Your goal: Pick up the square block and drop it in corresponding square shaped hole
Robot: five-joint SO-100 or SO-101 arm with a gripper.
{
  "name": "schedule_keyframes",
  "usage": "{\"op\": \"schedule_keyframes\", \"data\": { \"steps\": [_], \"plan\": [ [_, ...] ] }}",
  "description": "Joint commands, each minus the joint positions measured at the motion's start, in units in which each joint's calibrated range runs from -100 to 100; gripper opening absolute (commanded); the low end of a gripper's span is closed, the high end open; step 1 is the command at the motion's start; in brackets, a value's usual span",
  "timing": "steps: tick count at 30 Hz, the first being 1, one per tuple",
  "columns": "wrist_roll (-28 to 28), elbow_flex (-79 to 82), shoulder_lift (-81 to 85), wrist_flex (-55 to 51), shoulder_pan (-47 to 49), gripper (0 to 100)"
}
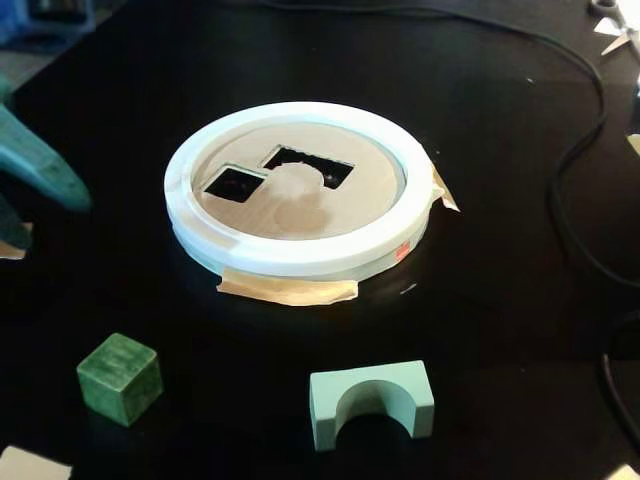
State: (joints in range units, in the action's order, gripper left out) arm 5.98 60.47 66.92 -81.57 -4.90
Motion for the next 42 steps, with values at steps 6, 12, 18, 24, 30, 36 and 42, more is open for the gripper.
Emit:
{"op": "schedule_keyframes", "data": {
  "steps": [6,12,18,24,30,36,42],
  "plan": [
    [0.0,-14.9,-26.7,-1.7,0.5,96],
    [0.0,-21.7,-39.1,-1.6,0.7,96],
    [0.0,-23.6,-48.3,0.4,0.7,96],
    [0.0,-23.6,-56.7,7.6,0.7,96],
    [0.0,-23.6,-60.6,10.6,0.7,96],
    [0.0,-23.5,-62.5,12.1,0.7,96],
    [0.0,-23.5,-62.5,12.1,0.7,90]
  ]
}}
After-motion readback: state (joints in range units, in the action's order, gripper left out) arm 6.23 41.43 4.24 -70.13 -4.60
